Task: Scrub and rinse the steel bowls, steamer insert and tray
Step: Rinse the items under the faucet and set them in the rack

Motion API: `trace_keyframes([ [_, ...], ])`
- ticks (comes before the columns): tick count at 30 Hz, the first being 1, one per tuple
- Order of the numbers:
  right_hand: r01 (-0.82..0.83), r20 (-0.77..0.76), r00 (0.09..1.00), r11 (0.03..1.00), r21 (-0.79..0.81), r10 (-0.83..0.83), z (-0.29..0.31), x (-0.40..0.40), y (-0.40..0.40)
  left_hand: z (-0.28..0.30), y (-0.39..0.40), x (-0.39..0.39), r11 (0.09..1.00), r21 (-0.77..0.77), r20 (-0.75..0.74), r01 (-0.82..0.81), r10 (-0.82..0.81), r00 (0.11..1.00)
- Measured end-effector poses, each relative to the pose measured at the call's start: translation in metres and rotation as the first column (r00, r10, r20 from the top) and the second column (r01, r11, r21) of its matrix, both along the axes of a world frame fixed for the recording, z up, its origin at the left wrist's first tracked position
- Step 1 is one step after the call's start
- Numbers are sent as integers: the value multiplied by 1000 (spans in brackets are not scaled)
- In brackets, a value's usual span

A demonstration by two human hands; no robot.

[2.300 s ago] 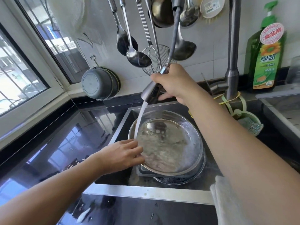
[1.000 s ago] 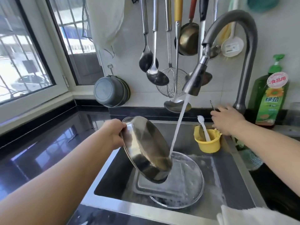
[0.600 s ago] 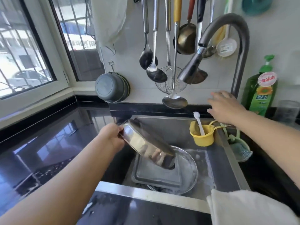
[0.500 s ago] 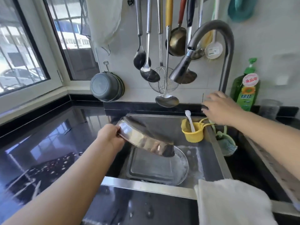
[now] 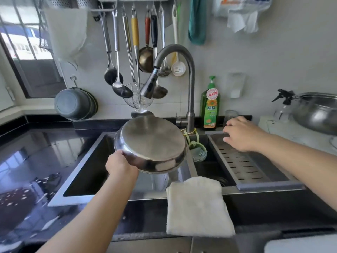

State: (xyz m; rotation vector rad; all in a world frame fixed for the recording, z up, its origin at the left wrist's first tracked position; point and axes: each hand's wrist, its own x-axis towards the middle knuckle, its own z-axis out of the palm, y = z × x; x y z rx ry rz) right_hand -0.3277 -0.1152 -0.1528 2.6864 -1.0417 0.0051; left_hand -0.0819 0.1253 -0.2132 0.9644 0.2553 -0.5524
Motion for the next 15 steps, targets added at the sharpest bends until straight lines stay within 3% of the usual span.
trace_keyframes([
  [4, 61, 29, 998, 998, 31, -62, -2, -37, -10, 1, -40, -45, 998, 28, -28, 53, -52, 998],
  [9, 133, 48, 990, 990, 45, -135, -7, -77, -23, -3, -111, -82, 976, -123, -105, 180, -193, 976],
  [15, 197, 71, 976, 973, 123, -207, -22, -113, -40, -26, -181, -125, 938, -56, -15, 343, -344, 939],
])
